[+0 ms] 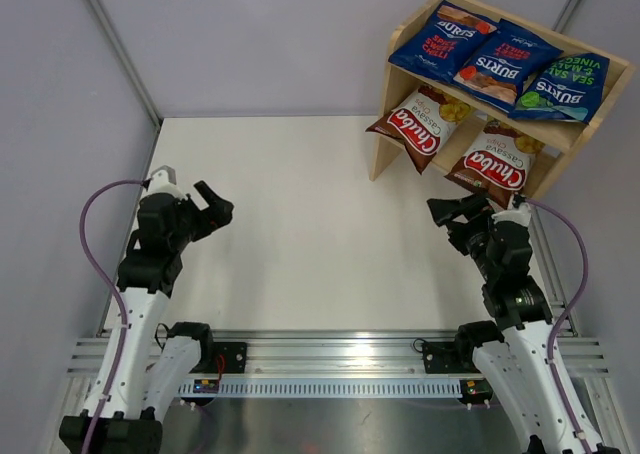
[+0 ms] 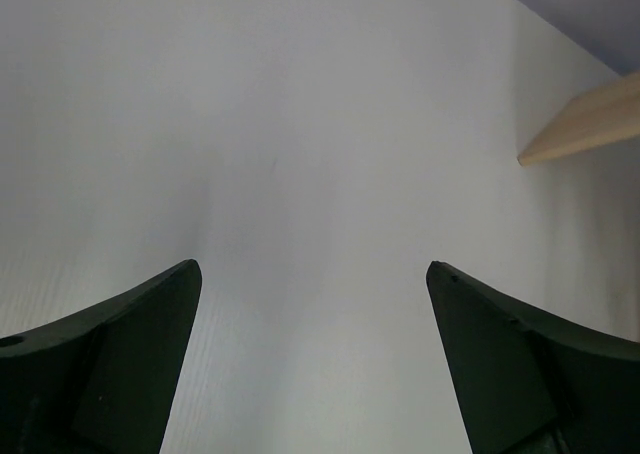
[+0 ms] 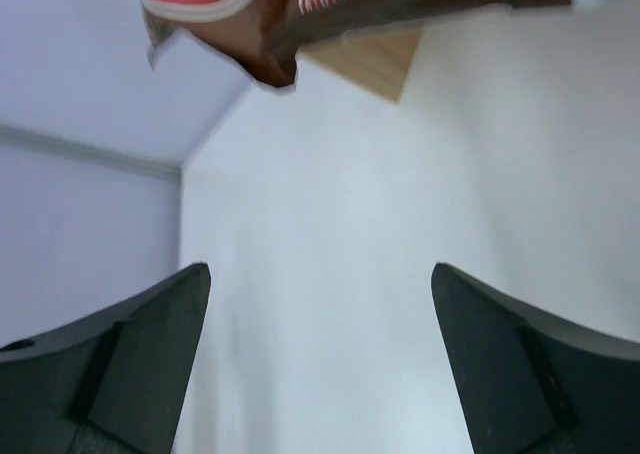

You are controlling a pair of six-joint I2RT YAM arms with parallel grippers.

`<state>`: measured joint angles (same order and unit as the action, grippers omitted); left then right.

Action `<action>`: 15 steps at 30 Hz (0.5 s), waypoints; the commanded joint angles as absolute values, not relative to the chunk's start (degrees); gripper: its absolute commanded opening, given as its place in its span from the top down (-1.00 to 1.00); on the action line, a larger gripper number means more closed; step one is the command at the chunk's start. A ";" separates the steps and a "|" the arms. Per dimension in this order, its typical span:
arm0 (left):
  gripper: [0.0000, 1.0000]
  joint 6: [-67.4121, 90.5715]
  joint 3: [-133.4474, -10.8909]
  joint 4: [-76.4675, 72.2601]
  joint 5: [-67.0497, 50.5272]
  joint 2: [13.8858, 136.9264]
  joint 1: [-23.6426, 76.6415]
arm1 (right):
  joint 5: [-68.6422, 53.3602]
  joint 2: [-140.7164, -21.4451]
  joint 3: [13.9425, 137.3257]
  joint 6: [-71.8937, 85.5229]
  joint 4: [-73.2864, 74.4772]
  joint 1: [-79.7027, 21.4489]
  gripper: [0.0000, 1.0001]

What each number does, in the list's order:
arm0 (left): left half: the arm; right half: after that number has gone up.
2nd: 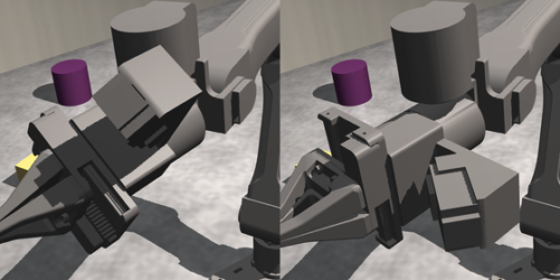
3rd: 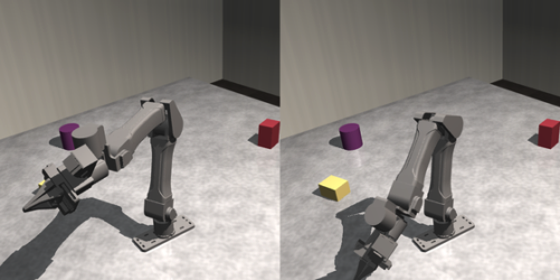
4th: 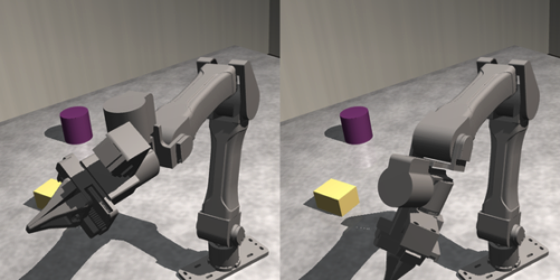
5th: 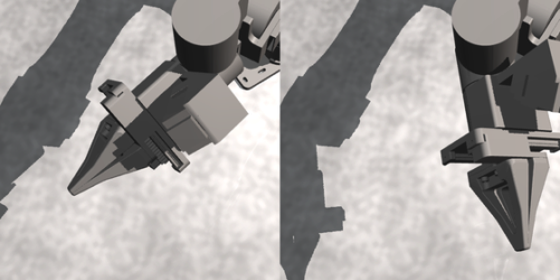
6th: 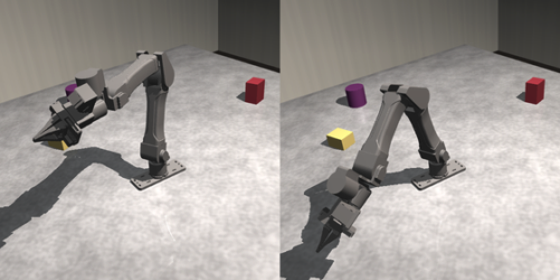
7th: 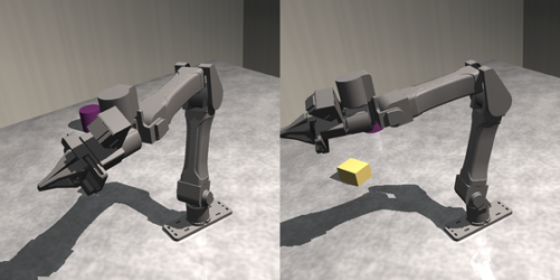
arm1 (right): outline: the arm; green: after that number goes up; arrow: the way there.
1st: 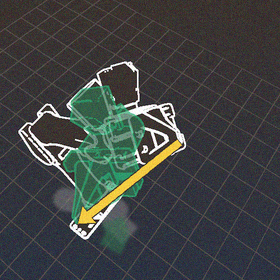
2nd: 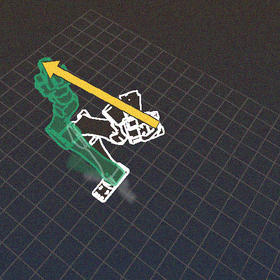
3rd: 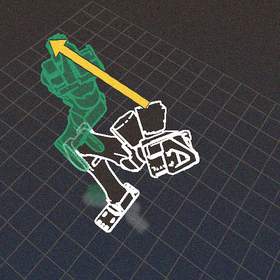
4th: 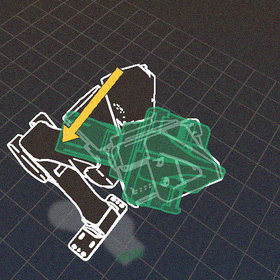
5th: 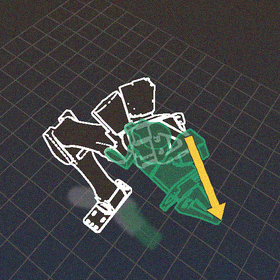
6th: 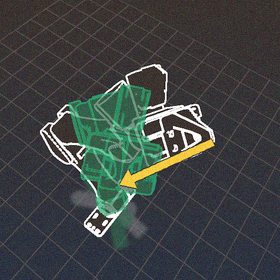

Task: Place and organize the chips bags onto the shelf

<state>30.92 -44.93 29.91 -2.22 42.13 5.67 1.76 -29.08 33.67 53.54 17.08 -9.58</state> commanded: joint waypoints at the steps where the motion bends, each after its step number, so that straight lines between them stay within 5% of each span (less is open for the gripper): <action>1: -0.98 26.46 -46.58 30.40 -8.26 42.89 -1.57 | -11.86 -30.41 38.31 34.83 27.11 -9.32 -0.99; 15: -0.98 16.09 -42.01 33.13 -8.35 32.52 -1.41 | -11.60 -33.57 57.39 15.91 44.56 -9.40 -0.99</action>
<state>19.59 -42.85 34.50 -6.92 33.82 -2.33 -12.19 -31.79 53.41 21.19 40.62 -9.58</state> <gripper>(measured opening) 0.988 0.993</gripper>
